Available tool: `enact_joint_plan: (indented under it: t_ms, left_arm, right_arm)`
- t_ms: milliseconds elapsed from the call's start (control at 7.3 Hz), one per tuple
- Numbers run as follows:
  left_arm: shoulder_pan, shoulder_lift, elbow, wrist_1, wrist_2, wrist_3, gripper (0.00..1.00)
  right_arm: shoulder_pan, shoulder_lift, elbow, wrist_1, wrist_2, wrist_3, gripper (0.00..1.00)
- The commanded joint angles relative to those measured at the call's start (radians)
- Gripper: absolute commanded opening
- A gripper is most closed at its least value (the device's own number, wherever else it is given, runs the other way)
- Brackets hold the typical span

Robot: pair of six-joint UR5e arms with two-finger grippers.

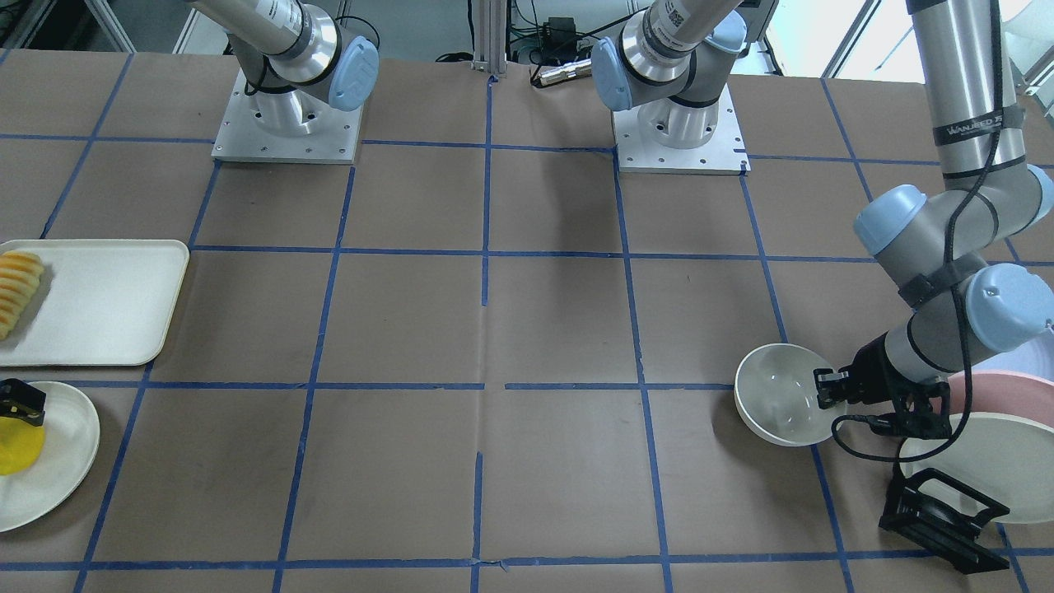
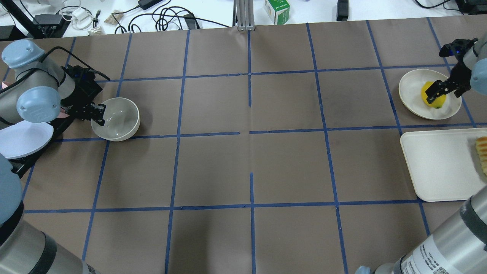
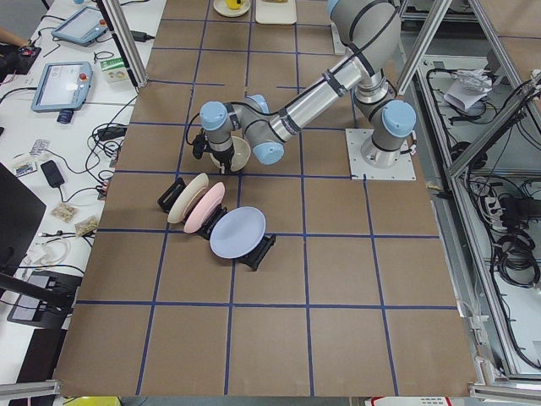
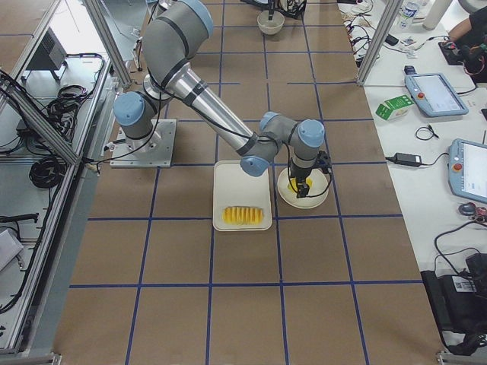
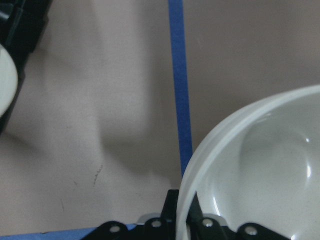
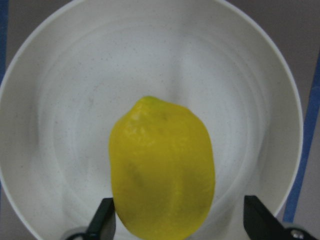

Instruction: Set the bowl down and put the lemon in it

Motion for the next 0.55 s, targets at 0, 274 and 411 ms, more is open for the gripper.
enact_joint_plan:
  t_ms: [0, 274, 411]
  left_arm:
    - [-0.022, 0.057, 0.032, -0.118, -0.028, -0.081, 0.00]
    - [-0.069, 0.100, 0.045, -0.193, -0.071, -0.153, 0.00]
    - [-0.140, 0.128, 0.045, -0.203, -0.079, -0.196, 0.00]
  right_arm:
    - [-0.001, 0.007, -0.002, 0.020, -0.001, 0.018, 0.14]
    - [0.002, -0.049, -0.014, 0.155, -0.006, 0.018, 0.00]
    - [0.008, -0.100, -0.014, 0.201, -0.007, 0.021, 0.00]
